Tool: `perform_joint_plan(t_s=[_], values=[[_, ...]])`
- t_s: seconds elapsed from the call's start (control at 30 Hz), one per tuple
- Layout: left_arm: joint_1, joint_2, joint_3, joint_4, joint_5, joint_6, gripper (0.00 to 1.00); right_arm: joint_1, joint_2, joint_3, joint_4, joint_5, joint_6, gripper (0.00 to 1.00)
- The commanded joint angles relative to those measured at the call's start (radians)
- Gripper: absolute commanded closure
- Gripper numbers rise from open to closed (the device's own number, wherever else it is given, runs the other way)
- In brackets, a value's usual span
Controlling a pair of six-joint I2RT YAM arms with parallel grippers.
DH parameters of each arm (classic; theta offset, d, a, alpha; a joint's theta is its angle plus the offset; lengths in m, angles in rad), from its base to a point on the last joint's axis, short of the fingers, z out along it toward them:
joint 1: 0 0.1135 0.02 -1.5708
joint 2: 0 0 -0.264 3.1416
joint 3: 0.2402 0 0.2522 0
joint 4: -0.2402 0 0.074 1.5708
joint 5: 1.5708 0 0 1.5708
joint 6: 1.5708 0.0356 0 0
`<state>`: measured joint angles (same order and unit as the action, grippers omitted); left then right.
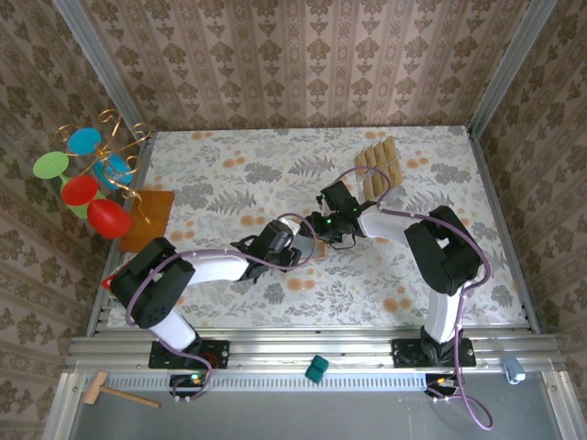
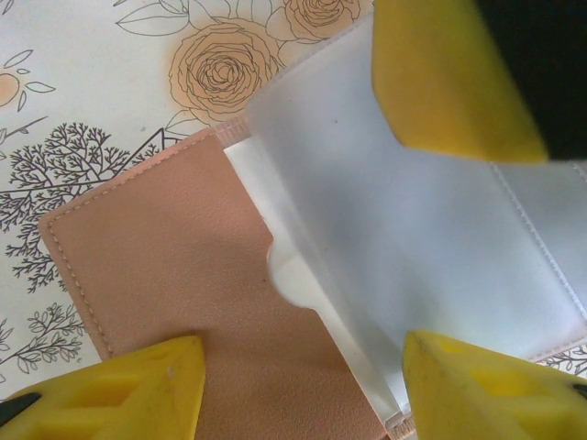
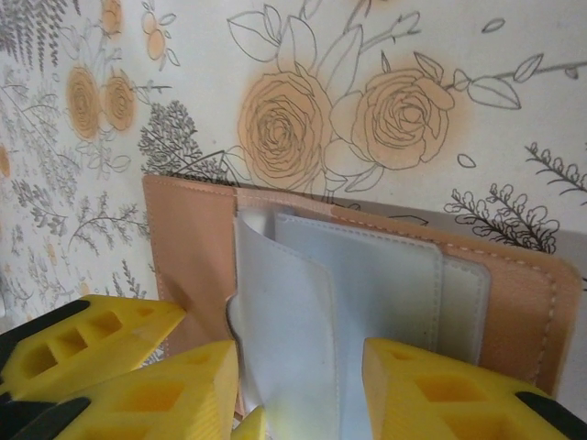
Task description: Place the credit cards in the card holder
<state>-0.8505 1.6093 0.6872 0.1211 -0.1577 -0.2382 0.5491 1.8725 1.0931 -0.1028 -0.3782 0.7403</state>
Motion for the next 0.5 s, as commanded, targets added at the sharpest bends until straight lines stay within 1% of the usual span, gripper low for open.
perform_joint_plan(t_s=[0.0,0.23,0.33,0.47], values=[[-0.006,-0.025,-0.009,0.005,-0.011,0.003,0.39,0.009,0.027,0.038,0.000,-0.040,0.015,0.56],[-0.007,-0.074,-0.020,0.019,-0.011,0.005,0.38,0.023,0.030,0.070,-0.010,-0.045,0.031,0.56],[-0.007,-0.113,-0.040,0.034,-0.020,0.000,0.34,0.030,0.021,0.081,-0.025,-0.039,0.035,0.56],[-0.004,-0.204,-0.078,0.034,-0.052,-0.016,0.28,0.049,0.008,0.103,-0.057,-0.019,0.034,0.56]])
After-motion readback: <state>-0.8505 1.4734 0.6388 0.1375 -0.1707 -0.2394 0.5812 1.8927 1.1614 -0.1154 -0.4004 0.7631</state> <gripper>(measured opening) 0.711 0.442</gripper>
